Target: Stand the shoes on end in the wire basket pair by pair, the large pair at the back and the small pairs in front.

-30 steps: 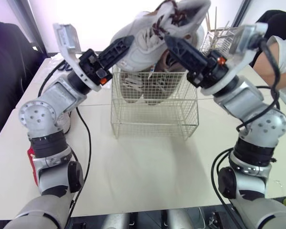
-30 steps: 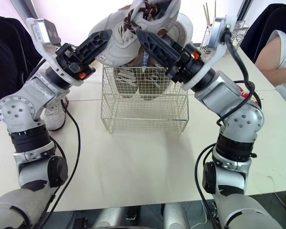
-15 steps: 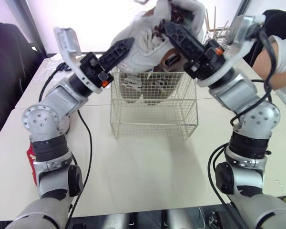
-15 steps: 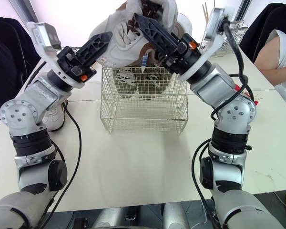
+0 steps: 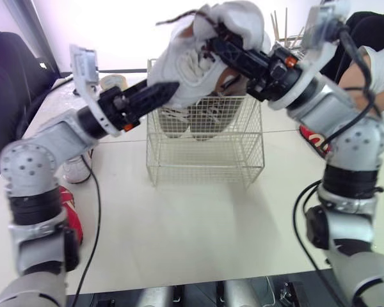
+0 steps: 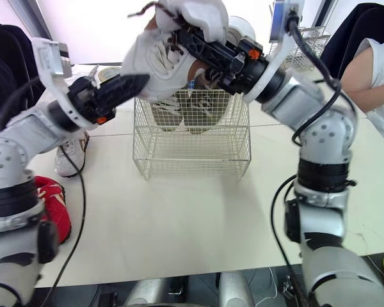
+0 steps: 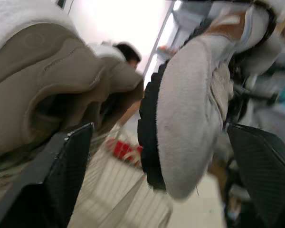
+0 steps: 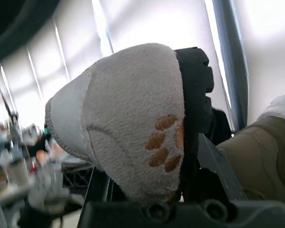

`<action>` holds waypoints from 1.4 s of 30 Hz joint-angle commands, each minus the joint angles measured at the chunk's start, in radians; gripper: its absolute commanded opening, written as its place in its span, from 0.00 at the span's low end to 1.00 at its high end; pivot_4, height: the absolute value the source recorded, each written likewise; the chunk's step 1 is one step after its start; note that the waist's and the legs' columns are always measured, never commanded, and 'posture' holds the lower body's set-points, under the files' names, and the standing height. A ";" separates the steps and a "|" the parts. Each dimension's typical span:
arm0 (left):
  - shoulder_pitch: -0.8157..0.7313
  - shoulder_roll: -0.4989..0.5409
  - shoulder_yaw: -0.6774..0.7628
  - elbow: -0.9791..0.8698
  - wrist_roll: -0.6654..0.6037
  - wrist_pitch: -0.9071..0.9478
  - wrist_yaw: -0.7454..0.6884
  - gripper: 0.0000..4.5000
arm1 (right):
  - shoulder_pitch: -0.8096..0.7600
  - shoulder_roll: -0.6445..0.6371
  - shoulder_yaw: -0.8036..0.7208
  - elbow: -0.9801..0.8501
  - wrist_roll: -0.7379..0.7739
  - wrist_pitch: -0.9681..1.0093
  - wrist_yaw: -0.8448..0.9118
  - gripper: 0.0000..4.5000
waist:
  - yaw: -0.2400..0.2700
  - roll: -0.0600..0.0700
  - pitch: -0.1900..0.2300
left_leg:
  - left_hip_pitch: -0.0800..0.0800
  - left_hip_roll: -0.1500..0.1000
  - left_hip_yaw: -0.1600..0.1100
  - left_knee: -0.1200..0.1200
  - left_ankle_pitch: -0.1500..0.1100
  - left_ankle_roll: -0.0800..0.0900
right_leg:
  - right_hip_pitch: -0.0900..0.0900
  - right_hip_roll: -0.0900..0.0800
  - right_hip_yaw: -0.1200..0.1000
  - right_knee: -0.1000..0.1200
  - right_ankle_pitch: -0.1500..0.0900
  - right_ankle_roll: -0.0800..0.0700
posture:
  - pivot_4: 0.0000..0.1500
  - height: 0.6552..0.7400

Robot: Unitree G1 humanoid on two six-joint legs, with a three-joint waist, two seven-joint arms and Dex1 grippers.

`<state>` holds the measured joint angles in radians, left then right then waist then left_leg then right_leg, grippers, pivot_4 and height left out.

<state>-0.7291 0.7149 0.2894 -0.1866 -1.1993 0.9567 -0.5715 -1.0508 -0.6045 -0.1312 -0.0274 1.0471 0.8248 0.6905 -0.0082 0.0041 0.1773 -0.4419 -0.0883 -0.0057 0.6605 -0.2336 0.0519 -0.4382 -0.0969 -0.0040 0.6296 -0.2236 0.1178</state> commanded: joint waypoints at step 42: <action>0.108 0.126 0.067 0.003 0.341 -0.188 -0.144 1.00 | -0.332 -0.241 0.301 0.584 -0.953 -0.772 0.880 0.99 | -0.005 0.000 0.001 | 0.000 0.000 0.000 -0.010 0.002 -0.009 | -0.005 -0.001 0.000 0.000 0.000 0.000 | 1.00 1.00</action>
<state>-0.6200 0.8169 0.3283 -0.1918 -0.8944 0.7998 -0.7261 -1.3310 -0.8154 0.2264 0.6011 0.0748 0.0393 1.5825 -0.0135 0.0041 0.1782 -0.4417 -0.0883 -0.0055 0.6507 -0.2315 0.0425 -0.4433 -0.0975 -0.0039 0.6294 -0.2235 0.1180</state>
